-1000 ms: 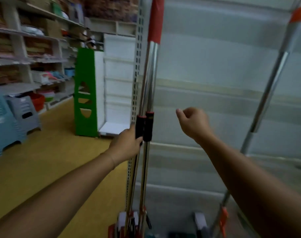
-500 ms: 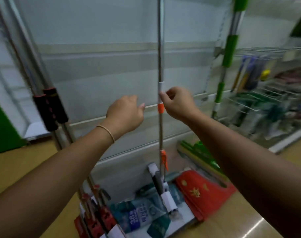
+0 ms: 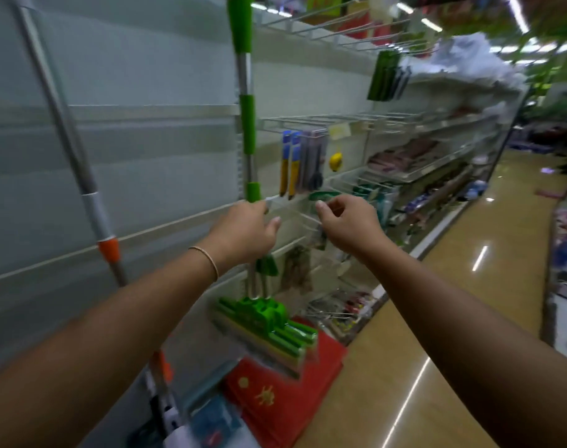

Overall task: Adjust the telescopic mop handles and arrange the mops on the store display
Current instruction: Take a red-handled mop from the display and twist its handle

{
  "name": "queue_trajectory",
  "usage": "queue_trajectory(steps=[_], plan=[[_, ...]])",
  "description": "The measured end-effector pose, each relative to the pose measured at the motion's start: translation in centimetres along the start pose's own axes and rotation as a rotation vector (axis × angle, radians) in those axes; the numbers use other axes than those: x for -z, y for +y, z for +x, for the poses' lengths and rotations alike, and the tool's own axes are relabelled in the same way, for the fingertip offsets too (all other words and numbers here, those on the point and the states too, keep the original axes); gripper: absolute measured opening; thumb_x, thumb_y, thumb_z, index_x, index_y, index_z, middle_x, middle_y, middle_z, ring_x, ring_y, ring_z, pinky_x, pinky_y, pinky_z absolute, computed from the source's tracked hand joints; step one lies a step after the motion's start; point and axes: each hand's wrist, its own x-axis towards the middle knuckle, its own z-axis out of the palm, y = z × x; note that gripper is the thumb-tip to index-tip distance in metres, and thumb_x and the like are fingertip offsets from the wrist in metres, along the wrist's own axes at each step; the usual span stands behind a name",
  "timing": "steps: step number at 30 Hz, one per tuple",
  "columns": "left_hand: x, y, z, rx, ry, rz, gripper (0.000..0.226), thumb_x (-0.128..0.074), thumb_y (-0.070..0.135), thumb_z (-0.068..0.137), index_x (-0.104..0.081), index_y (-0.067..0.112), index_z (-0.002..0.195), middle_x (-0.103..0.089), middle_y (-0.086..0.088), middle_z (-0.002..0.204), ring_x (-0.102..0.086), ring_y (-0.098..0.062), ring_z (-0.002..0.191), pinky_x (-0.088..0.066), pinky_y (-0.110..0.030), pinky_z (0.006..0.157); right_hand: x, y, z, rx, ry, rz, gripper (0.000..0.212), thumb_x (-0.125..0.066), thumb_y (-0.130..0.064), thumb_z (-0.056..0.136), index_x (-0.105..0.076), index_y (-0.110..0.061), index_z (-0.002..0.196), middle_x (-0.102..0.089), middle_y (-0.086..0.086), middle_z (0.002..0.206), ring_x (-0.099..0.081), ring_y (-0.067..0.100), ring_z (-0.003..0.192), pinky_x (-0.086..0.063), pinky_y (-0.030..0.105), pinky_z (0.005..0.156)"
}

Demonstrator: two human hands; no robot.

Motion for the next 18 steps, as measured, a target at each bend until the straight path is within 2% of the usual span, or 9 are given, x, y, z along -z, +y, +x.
queue_trajectory(steps=[3, 9, 15, 18], plan=[[-3.1, 4.9, 3.5, -0.052, -0.057, -0.068, 0.040, -0.050, 0.040, 0.095, -0.063, 0.005, 0.108, -0.067, -0.019, 0.105, -0.062, -0.037, 0.099, -0.052, -0.042, 0.083, 4.2, 5.3, 1.3, -0.048, 0.032, -0.034, 0.033, -0.055, -0.042, 0.097, -0.071, -0.013, 0.093, -0.069, 0.002, 0.087, -0.065, 0.023, 0.089, -0.048, 0.030, 0.077], [-8.6, 13.6, 9.5, -0.178, -0.152, -0.153, 0.035, -0.047, 0.037, 0.098, -0.063, 0.007, 0.102, -0.067, -0.015, 0.100, -0.061, -0.033, 0.092, -0.050, -0.038, 0.076, 11.1, 13.5, 2.6, -0.162, 0.123, -0.069, 0.034, -0.054, -0.043, 0.097, -0.070, -0.013, 0.096, -0.070, 0.003, 0.087, -0.065, 0.022, 0.087, -0.055, 0.045, 0.083], [-13.4, 20.7, 14.4, -0.297, -0.194, -0.218, 0.032, -0.045, 0.037, 0.098, -0.062, 0.009, 0.101, -0.065, -0.011, 0.095, -0.060, -0.029, 0.087, -0.051, -0.038, 0.075, 15.8, 19.7, 3.8, -0.267, 0.207, -0.140, 0.033, -0.054, -0.042, 0.097, -0.071, -0.014, 0.100, -0.069, 0.000, 0.089, -0.065, 0.020, 0.088, -0.055, 0.046, 0.085], [-16.1, 23.2, 17.0, -0.344, -0.197, -0.250, 0.029, -0.045, 0.035, 0.098, -0.061, 0.011, 0.099, -0.064, -0.009, 0.096, -0.056, -0.024, 0.082, -0.046, -0.033, 0.070, 17.3, 22.6, 5.0, -0.316, 0.244, -0.166, 0.033, -0.054, -0.042, 0.097, -0.071, -0.014, 0.101, -0.069, -0.001, 0.091, -0.064, 0.020, 0.090, -0.055, 0.044, 0.085]])
